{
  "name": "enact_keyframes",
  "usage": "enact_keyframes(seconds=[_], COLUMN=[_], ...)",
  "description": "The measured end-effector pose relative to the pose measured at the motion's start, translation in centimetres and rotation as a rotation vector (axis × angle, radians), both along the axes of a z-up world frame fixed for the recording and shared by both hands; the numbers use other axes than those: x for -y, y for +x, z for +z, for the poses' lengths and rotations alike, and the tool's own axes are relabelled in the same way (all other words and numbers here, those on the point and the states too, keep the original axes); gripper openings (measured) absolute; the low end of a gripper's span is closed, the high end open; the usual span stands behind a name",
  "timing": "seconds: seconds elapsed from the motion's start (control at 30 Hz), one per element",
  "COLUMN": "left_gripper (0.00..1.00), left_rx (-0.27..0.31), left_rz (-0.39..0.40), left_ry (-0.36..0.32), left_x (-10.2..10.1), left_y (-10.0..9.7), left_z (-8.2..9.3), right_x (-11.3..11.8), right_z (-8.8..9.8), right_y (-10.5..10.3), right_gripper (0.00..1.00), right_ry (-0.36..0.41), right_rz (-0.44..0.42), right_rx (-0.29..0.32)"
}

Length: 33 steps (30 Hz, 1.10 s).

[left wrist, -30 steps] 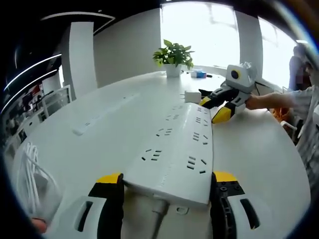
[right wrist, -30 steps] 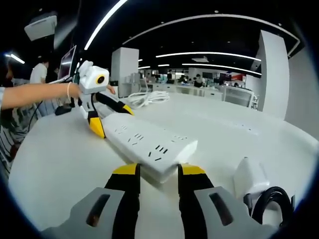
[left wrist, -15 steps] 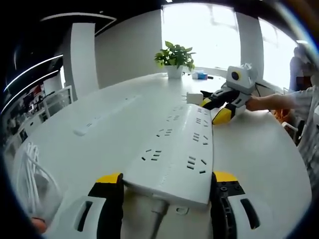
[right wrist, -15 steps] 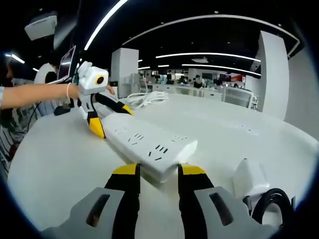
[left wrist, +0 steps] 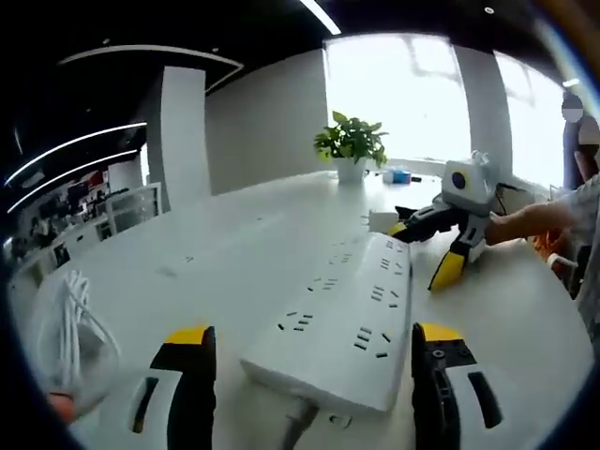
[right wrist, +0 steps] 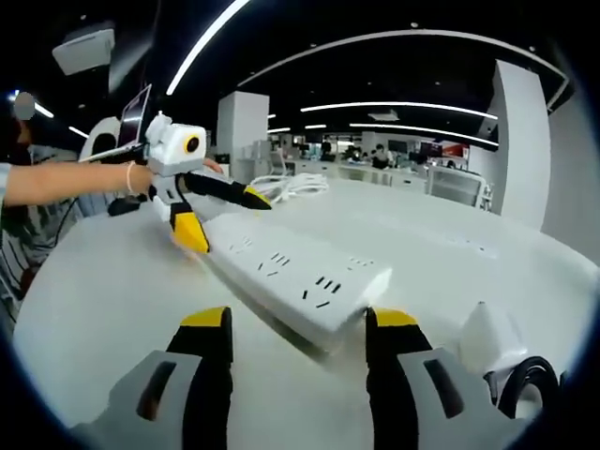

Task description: Straighten the power strip on the desk, plug the charger into it

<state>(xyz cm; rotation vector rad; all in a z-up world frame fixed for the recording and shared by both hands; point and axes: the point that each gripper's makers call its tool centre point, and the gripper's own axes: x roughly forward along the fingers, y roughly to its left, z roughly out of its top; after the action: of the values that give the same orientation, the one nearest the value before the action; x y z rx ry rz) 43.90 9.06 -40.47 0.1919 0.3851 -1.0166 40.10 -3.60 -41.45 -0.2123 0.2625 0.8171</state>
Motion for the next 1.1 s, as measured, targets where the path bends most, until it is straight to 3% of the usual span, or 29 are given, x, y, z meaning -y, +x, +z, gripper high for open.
enact_keyframes(seconds=[0.13, 0.2, 0.47, 0.57, 0.67, 0.9, 1.0, 1.1], left_gripper=[0.98, 0.99, 0.99, 0.99, 0.99, 0.99, 0.99, 0.99], left_rx=[0.027, -0.02, 0.059, 0.072, 0.071, 0.253, 0.303, 0.311], left_rz=[0.008, 0.006, 0.046, 0.069, 0.105, 0.193, 0.249, 0.267], left_ry=[-0.001, -0.032, -0.076, -0.097, -0.109, -0.225, -0.262, -0.305], left_x=[0.0, 0.4, 0.4, 0.1, -0.2, -0.9, -1.5, -1.7], left_y=[-0.2, -0.9, -0.6, -0.6, -0.9, -1.2, -1.4, -2.5], left_z=[0.1, -0.1, 1.3, 1.8, 2.0, 5.8, 7.4, 8.4], right_x=[-0.1, -0.1, -0.1, -0.1, -0.2, -0.6, -0.6, -0.6], right_z=[0.4, 0.5, 1.0, 1.1, 1.1, 2.3, 3.0, 3.8], right_y=[-0.2, -0.3, -0.3, -0.2, -0.3, -1.0, -1.2, -1.5], right_gripper=[0.61, 0.64, 0.79, 0.89, 0.91, 0.96, 1.0, 1.0], right_ry=[0.006, 0.006, 0.013, 0.025, 0.031, 0.076, 0.097, 0.114], right_rz=[0.0, -0.001, -0.019, -0.03, -0.029, -0.026, -0.027, -0.023], right_rx=[0.002, 0.005, 0.009, 0.028, 0.027, 0.058, 0.083, 0.12])
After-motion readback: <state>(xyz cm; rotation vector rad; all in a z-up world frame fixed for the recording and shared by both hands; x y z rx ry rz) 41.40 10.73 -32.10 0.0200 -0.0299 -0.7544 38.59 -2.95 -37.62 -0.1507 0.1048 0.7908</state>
